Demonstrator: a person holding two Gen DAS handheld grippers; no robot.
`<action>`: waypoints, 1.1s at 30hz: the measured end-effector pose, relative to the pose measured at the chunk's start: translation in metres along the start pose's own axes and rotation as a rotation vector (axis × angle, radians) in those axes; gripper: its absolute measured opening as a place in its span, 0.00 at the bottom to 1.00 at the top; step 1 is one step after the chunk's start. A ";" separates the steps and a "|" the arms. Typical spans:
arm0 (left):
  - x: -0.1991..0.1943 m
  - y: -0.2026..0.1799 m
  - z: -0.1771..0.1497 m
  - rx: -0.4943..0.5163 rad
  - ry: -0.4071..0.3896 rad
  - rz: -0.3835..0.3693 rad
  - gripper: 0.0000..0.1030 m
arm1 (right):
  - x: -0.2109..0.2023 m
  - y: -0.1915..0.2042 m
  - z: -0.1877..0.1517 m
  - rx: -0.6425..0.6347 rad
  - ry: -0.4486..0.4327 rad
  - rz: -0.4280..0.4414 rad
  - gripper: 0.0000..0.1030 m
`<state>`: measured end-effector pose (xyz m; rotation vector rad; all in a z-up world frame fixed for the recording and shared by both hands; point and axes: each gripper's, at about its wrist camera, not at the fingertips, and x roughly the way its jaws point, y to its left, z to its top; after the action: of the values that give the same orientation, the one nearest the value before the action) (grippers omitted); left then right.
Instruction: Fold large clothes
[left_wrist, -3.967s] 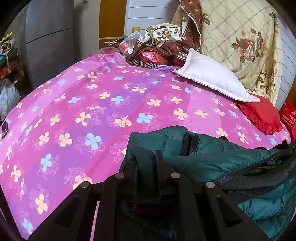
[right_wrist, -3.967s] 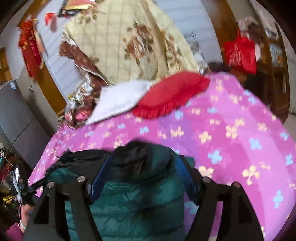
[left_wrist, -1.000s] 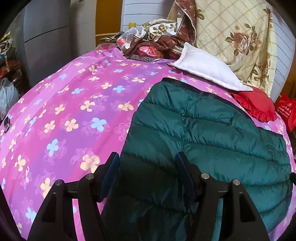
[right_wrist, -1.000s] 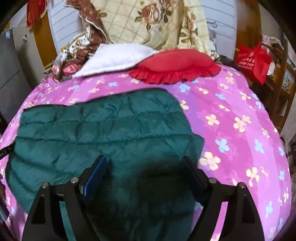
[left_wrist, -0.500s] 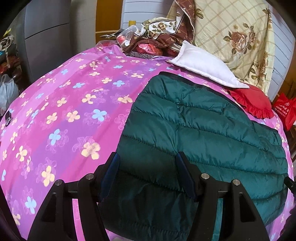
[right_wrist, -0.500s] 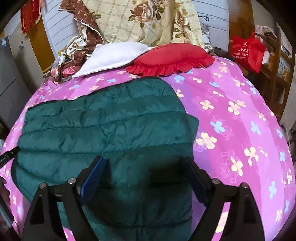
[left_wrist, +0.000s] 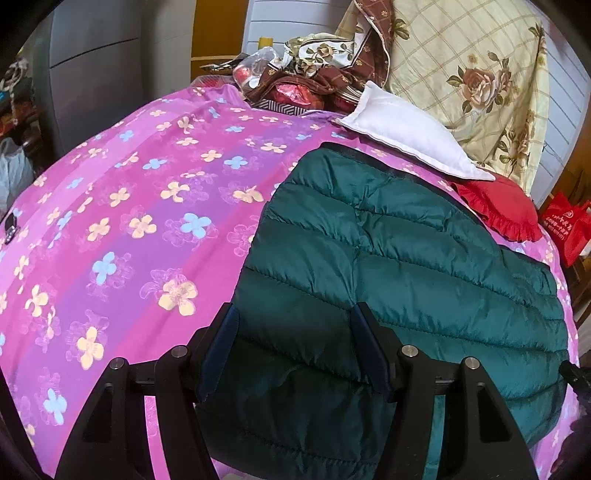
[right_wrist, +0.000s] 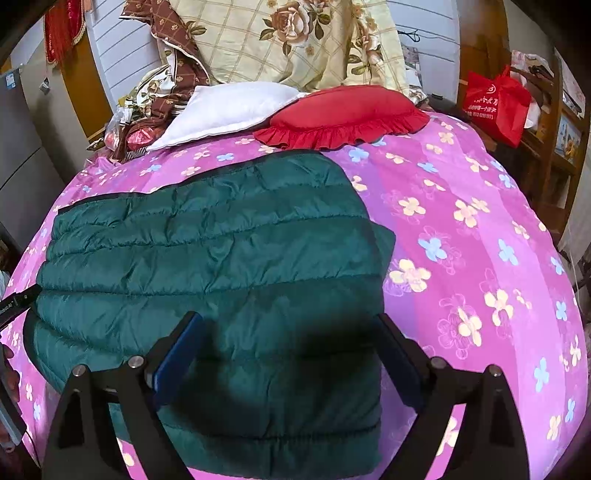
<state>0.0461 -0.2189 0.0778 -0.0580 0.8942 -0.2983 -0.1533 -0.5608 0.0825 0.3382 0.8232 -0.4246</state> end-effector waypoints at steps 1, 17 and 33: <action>0.001 0.001 0.001 -0.002 0.003 -0.003 0.54 | 0.001 -0.001 0.001 0.002 0.000 -0.004 0.95; 0.053 0.047 0.010 -0.192 0.150 -0.322 0.81 | 0.051 -0.041 0.012 0.129 0.065 0.132 1.00; 0.073 0.039 0.014 -0.203 0.151 -0.385 0.86 | 0.090 -0.055 0.024 0.098 0.127 0.287 1.00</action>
<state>0.1087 -0.2027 0.0244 -0.4030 1.0600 -0.5748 -0.1107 -0.6400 0.0221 0.5708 0.8636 -0.1762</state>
